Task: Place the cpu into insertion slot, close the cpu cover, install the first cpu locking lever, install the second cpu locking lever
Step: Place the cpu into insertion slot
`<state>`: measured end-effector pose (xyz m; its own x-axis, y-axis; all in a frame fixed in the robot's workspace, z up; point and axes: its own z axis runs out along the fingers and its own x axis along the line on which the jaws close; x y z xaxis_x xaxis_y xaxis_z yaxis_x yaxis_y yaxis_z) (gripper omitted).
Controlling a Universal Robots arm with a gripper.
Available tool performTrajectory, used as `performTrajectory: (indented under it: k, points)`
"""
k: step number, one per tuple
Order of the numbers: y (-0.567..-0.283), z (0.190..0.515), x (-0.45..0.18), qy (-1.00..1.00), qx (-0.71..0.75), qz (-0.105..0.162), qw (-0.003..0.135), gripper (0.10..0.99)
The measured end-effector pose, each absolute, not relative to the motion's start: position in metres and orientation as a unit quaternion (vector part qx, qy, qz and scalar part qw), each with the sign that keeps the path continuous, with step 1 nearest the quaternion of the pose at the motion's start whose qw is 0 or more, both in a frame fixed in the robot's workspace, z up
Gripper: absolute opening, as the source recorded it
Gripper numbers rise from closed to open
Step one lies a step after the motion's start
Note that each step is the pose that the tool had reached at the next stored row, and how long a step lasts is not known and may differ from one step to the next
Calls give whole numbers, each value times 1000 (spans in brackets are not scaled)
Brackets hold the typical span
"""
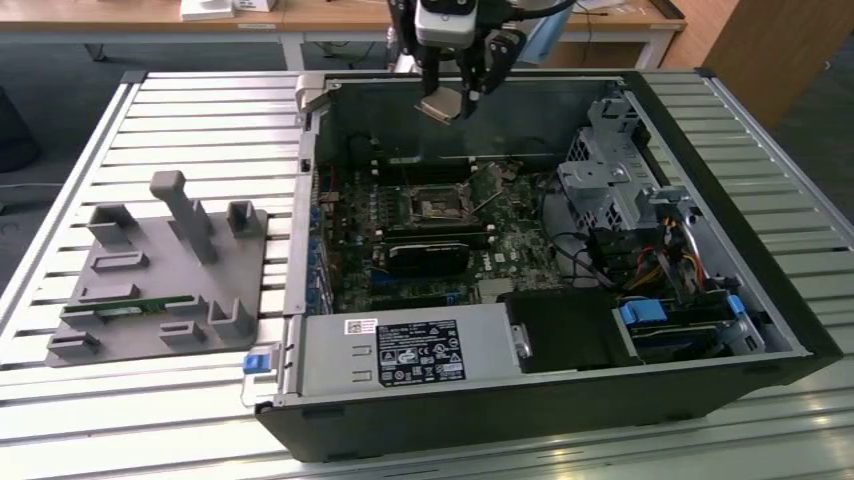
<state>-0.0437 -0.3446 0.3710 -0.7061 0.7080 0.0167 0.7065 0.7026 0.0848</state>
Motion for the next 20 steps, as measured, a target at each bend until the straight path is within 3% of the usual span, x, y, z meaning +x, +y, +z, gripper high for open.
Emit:
performTrajectory:
  k: [20]
  points:
    - [-345,368,-44,877,479,38,14,541]
